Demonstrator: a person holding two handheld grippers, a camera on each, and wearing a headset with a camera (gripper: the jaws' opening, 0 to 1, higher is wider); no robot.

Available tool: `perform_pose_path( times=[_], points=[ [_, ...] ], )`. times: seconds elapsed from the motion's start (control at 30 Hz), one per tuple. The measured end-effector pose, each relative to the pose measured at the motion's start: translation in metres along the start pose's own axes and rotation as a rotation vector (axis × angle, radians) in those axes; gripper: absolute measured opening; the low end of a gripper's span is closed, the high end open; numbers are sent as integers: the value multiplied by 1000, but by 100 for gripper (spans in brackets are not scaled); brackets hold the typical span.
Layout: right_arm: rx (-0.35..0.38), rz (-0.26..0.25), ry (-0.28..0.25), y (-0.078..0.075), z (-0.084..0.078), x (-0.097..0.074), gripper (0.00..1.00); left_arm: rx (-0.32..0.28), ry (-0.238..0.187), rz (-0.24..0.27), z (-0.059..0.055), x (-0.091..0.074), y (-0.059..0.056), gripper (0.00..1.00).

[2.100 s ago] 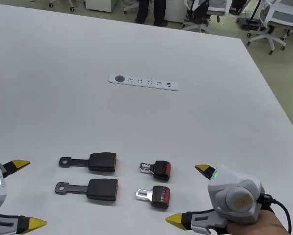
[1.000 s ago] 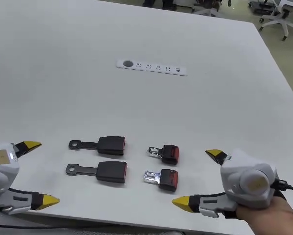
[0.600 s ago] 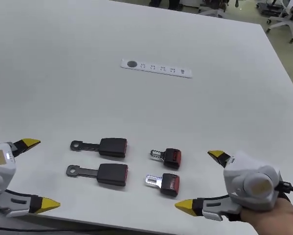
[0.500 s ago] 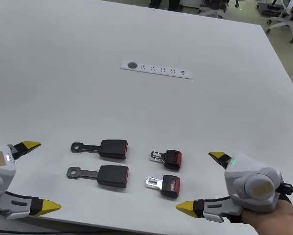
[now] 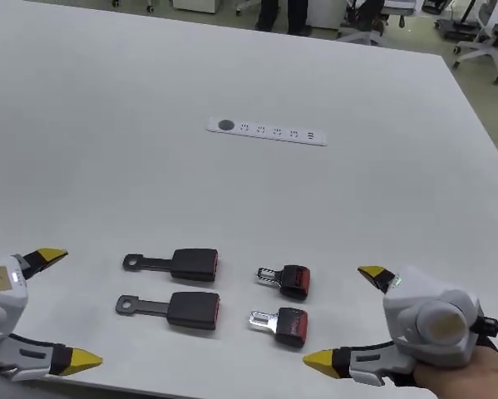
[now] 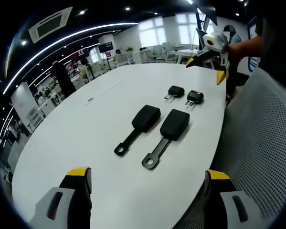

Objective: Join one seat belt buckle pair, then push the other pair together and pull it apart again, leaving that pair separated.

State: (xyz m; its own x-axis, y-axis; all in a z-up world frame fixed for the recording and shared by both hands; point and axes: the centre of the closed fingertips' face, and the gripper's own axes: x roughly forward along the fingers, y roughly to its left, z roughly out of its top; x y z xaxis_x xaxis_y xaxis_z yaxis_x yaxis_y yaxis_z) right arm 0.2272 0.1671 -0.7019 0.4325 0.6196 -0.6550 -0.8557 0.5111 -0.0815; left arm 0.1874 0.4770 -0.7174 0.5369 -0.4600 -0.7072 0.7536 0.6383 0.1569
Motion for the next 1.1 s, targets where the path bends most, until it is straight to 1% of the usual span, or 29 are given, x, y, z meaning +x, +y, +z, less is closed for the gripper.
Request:
perform_pose_path(
  times=[0.07, 0.17, 0.2, 0.27, 0.3, 0.33, 0.4, 0.47, 0.53, 0.6, 0.63, 0.7, 0.73, 0.77, 0.8, 0.93, 0.97, 1.0, 1.03, 1.07, 1.1],
  points=[
    [44, -11, 6, 1, -2, -1, 98, 2, -1, -14, 0, 0, -3, 100],
    [46, -10, 3, 7, -5, -2, 97, 3, 3, -27, -1, 0, -5, 98],
    [46, -10, 4, 8, -6, -2, 97, 14, 10, -31, -2, 0, -6, 98],
    [39, -8, 4, 10, -7, -3, 96, 22, 21, -32, -4, 0, -6, 98],
    [13, -12, -17, 10, -4, -5, 95, 26, 23, -36, -5, -1, -5, 96],
    [2, -19, -33, 9, -2, -7, 95, 29, 24, -36, -5, -1, -5, 96],
    [4, -20, -33, 9, -1, -10, 95, 30, 21, -29, -4, -2, -3, 96],
    [0, -19, -34, 8, -2, -10, 93, 19, 12, -19, -2, -4, 1, 96],
    [-5, -18, -35, 5, -2, -11, 92, 13, 13, -11, -1, -5, 3, 94],
    [-6, -20, -28, 5, -3, -12, 91, 12, 10, -9, 2, -6, 3, 94],
    [-7, -21, -26, 3, -4, -13, 91, 14, 7, -11, 3, -6, 3, 92],
    [-5, -24, -18, -3, -7, -13, 91, 0, -5, -14, 5, -5, 3, 90],
    [-9, -27, -11, -5, -9, -12, 90, 11, -9, -17, 7, -6, 2, 89],
    [-12, -27, -2, -3, -10, -12, 90, 16, -4, -21, 8, -5, 2, 88],
    [-8, -20, 9, -2, -12, -11, 88, 32, 7, -26, 6, -3, 2, 88],
    [-21, -11, 15, -3, -10, -8, 83, 45, 7, -42, 7, 2, 5, 83],
    [-23, -6, 17, -2, -10, -8, 81, 30, 1, -43, 9, 4, 6, 82],
    [-19, 4, 23, -1, -11, -6, 77, 24, -2, -47, 14, 8, 5, 81],
    [-15, 4, 33, -2, -13, -4, 74, 33, -1, -51, 16, 11, 4, 80],
    [-22, 3, 35, -2, -13, -2, 75, 83, 20, -63, 15, 13, 3, 79],
    [-28, 6, 35, -2, -13, -1, 76, 118, 44, -73, 13, 15, 1, 78]
  ],
)
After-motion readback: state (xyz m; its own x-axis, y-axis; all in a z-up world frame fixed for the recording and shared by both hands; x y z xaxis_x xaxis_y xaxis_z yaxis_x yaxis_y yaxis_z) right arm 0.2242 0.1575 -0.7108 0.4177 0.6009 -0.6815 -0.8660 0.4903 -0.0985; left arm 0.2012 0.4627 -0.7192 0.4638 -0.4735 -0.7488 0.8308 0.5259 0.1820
